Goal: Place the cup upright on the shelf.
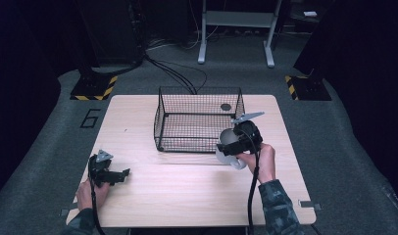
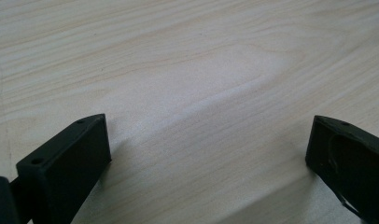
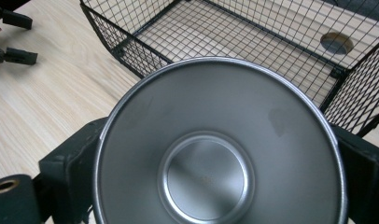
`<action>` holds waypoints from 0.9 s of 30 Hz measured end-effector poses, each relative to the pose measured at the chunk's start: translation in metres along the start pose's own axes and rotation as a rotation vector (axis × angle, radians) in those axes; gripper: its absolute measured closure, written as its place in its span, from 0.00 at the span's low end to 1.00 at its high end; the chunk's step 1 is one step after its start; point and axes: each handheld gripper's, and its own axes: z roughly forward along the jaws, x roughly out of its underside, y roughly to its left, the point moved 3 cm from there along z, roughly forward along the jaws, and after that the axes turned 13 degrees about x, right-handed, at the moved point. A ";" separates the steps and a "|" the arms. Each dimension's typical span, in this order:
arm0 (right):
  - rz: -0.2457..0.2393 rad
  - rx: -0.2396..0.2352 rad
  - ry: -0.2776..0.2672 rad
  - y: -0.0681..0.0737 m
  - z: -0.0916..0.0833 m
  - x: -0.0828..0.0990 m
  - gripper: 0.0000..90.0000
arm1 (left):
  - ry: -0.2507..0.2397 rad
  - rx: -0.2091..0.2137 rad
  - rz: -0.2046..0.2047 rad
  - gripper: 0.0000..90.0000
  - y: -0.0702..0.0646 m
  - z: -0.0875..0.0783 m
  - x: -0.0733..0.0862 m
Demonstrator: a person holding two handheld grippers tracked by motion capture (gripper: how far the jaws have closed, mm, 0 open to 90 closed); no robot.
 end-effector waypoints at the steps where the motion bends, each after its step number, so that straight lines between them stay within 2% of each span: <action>1: -0.004 0.000 -0.006 0.000 -0.001 -0.003 0.06 | 0.000 0.001 0.000 0.00 0.000 0.000 0.000; 12: -0.004 0.002 -0.032 -0.005 -0.008 -0.024 0.06 | -0.001 0.001 0.000 0.00 0.000 0.000 0.000; 17: -0.023 0.000 -0.043 -0.009 -0.008 -0.036 0.06 | -0.001 0.001 0.000 0.00 0.000 0.000 0.000; 18: -0.011 -0.001 -0.045 -0.009 -0.008 -0.039 0.06 | 0.000 0.001 0.000 0.00 0.000 0.000 0.000; 22: -0.013 0.002 -0.042 -0.008 -0.007 -0.050 0.06 | -0.003 0.001 0.000 0.00 0.000 0.000 0.000; 23: -0.028 0.004 -0.040 -0.009 -0.007 -0.053 0.06 | 0.000 0.001 0.000 0.00 0.000 0.000 0.000; 27: -0.037 0.002 -0.053 -0.006 -0.005 -0.063 0.06 | 0.001 0.001 0.000 0.00 0.000 0.000 0.000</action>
